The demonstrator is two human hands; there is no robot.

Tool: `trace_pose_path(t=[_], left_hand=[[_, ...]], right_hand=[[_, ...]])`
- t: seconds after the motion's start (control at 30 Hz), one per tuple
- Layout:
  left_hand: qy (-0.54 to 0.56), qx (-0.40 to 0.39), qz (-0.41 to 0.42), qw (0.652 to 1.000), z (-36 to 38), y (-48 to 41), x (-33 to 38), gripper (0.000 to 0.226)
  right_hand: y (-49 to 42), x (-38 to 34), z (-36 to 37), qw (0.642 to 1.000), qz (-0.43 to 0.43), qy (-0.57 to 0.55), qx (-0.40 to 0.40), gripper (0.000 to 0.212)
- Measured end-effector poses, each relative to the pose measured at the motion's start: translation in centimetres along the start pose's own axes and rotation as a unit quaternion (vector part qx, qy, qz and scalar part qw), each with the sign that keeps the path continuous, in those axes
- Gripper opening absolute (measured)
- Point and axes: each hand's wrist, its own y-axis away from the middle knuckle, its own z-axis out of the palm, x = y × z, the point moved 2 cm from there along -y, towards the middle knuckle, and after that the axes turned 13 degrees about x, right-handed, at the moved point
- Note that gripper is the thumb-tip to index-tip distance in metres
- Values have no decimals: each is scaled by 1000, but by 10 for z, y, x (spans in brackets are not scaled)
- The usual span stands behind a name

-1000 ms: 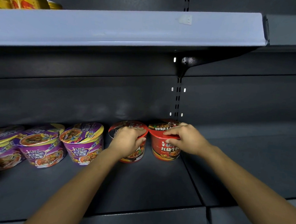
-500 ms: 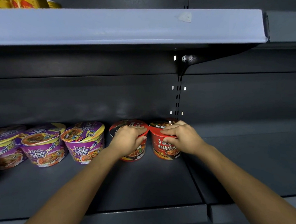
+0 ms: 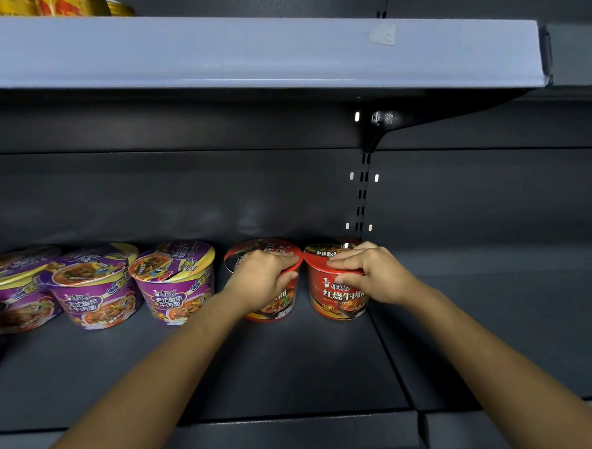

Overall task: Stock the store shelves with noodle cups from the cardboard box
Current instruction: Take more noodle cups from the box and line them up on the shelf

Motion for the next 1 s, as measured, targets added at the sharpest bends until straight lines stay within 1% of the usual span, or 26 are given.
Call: trace_pose_path(t=[0.13,0.33,0.4,0.5,0.63,0.7,0.83,1.0], left_hand=[[-13,-9,-5,1000,0,0,1,43],[-18,-3,-2,1000,-1,0,5,42],[-16,-4,-2,1000,-1,0,5,43],[-13,0,1,1000,-1,0,5,43],[-12,5,4,1000,-1,0,4,43],[-13,5,2,1000,0,0,4,43],[-14,4,0,1000,0,0,3,43],[-5,8,1,1000,0,1,3,41]], right_hand=[[1,0,-2,1000,-4,10,7,41],[6,0,1,1000,4,-8,10,43],[8,3,-1,1000,0,-2,-8,50],[10,11,-6,998,-5,52,-38,66],[11,13,-10,999,-2,19,-36,57],[12,12,-10,999,-9,19,-29,54],[14,14,-10,999,-16,29,-19,53],[13,15,-13,998,-39,39,18,51]])
